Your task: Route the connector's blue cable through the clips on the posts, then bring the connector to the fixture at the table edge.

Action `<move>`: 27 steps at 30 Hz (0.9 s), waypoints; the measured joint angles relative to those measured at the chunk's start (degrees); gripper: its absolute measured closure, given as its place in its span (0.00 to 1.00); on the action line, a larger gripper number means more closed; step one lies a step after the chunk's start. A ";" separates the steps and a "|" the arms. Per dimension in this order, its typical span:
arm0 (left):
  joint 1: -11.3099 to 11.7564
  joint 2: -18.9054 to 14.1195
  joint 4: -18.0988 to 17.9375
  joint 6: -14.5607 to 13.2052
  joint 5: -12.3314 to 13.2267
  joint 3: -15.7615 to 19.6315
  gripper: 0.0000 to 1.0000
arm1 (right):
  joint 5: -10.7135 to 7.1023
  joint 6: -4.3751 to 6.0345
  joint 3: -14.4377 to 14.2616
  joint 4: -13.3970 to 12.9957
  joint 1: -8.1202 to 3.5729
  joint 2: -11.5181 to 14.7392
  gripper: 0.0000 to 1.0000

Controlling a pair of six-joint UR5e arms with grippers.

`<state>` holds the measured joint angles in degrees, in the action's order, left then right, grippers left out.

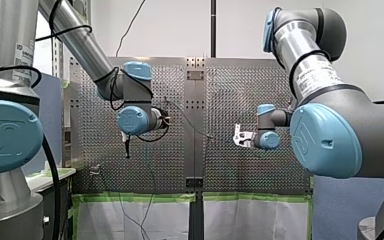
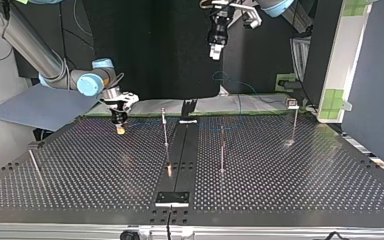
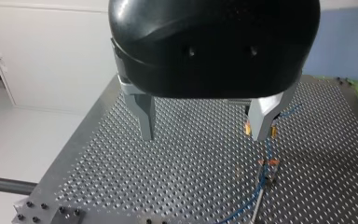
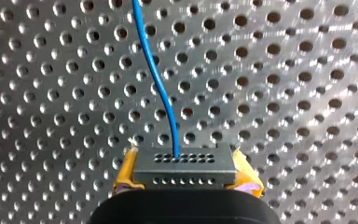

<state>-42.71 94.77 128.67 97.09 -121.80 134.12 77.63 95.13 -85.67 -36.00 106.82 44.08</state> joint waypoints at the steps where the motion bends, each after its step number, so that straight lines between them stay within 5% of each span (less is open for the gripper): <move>1: 0.01 0.00 -0.22 0.20 0.34 0.00 0.00 | 0.39 -0.08 0.00 0.22 -0.12 0.12 1.00; 11: 0.03 0.04 -1.13 0.88 4.41 0.00 0.00 | 4.95 -0.09 -0.36 4.09 -0.62 3.89 1.00; 20: 0.23 0.03 -3.34 1.12 4.18 2.26 0.00 | 8.73 2.89 -2.70 4.99 0.18 8.57 1.00; 27: 0.75 0.01 -6.99 1.99 4.18 4.51 0.00 | 10.74 3.97 -2.96 6.26 0.20 11.94 1.00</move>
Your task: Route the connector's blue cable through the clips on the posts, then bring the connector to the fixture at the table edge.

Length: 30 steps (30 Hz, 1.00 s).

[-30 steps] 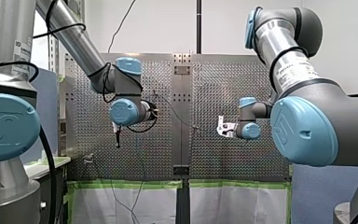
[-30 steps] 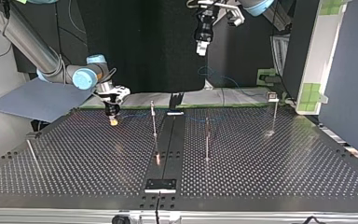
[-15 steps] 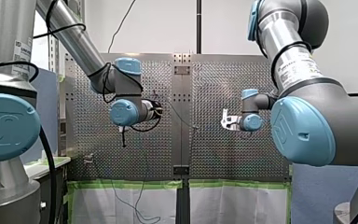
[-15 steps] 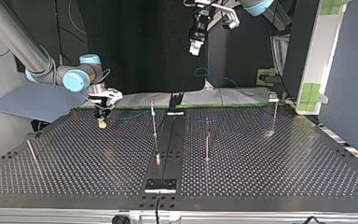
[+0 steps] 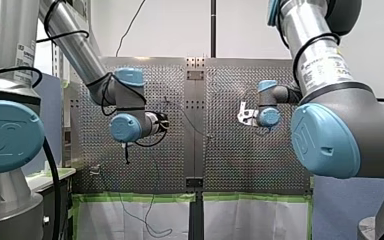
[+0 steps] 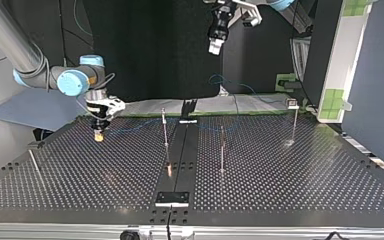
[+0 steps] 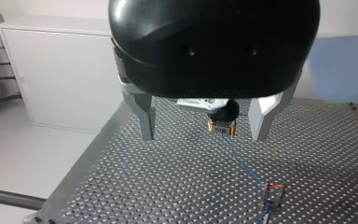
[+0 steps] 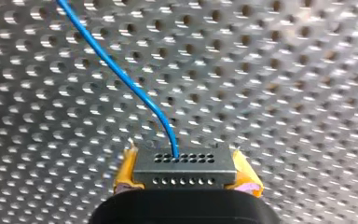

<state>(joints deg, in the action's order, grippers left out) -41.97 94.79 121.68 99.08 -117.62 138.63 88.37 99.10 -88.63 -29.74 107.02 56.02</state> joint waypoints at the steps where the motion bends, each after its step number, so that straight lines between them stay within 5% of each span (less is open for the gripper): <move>1: 0.06 0.00 -0.43 0.02 -0.01 0.04 0.00 | 0.08 0.08 0.01 0.19 -0.05 0.46 1.00; 14: 0.71 -0.01 -2.27 0.06 0.08 0.09 0.00 | 3.76 -0.76 0.81 5.43 -1.16 6.60 1.00; 30: 1.16 -0.01 -1.49 -0.13 0.07 0.05 0.00 | 10.96 -7.67 3.69 12.95 -1.95 14.12 1.00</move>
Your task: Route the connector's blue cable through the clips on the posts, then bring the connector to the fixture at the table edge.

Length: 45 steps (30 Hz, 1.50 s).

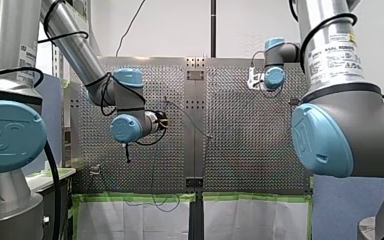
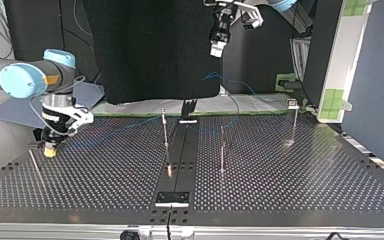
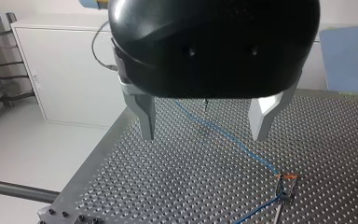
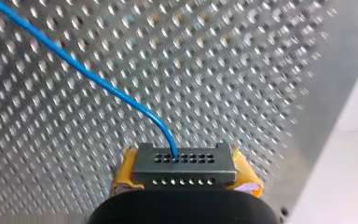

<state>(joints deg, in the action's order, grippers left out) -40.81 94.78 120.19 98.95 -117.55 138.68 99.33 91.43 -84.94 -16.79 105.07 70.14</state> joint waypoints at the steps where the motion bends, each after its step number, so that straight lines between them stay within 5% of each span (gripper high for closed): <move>1: 0.05 0.00 0.01 -0.03 0.00 0.00 0.00 | 0.49 -0.49 -0.12 0.48 -0.06 0.49 1.00; 5: 0.23 0.00 0.18 -0.37 0.00 -0.01 0.00 | 2.75 -2.66 -1.03 2.74 -0.40 2.75 1.00; 8: 0.32 0.00 0.33 -0.48 0.00 -0.01 0.00 | 4.24 -3.35 -2.13 4.24 -0.62 4.24 1.00; 16: 0.51 0.00 0.52 -0.52 0.03 -0.01 0.00 | 6.27 -3.59 -5.65 3.79 -1.26 7.62 1.00; 23: 0.59 0.00 1.12 -0.52 0.00 -0.01 0.00 | 6.12 -3.61 -8.21 0.76 -1.61 5.58 1.00; 33: 0.62 0.00 1.79 -0.52 -0.08 -0.01 0.00 | 2.44 -3.78 -8.91 -4.32 -2.69 0.92 1.00; 45: 0.62 0.00 2.46 -0.82 -1.28 -0.02 0.00 | -2.95 -6.51 -8.79 -9.01 -5.06 0.36 1.00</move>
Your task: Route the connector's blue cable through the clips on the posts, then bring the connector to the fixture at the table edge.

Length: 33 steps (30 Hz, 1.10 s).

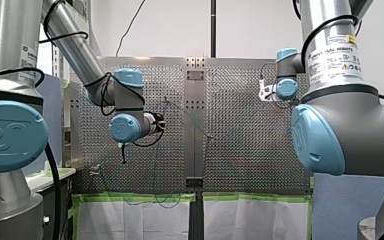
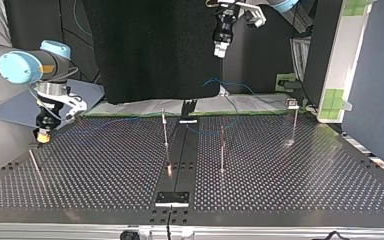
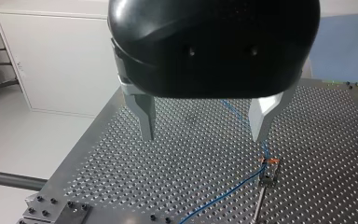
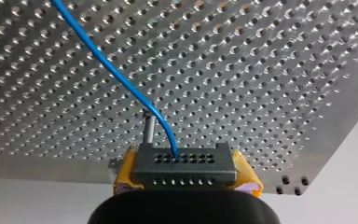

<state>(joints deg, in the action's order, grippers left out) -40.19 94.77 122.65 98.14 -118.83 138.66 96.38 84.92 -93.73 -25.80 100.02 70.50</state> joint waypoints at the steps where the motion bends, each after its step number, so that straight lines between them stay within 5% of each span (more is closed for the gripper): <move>1: 0.00 0.00 0.08 -0.19 -0.04 0.00 0.00 | -0.41 -0.13 0.05 -0.16 -0.22 -0.02 1.00; 5: 0.00 0.00 0.19 -0.85 -0.14 0.02 0.00 | -2.20 -0.65 0.44 -0.16 -1.53 -0.38 1.00; 13: 0.00 0.01 0.12 -1.01 -2.25 0.01 0.00 | -6.15 -3.50 1.55 2.72 -5.34 -3.47 1.00; 17: 0.00 0.00 0.20 -1.03 -2.92 0.01 0.00 | -8.44 -3.81 2.24 3.32 -7.32 -4.74 1.00; 33: 0.00 0.00 0.57 -1.04 -4.93 0.01 0.00 | -15.72 -3.74 6.07 5.32 -8.70 -5.05 1.00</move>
<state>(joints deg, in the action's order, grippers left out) -40.19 94.78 123.23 97.10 -123.75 138.67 80.66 81.18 -87.66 -20.48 91.31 65.45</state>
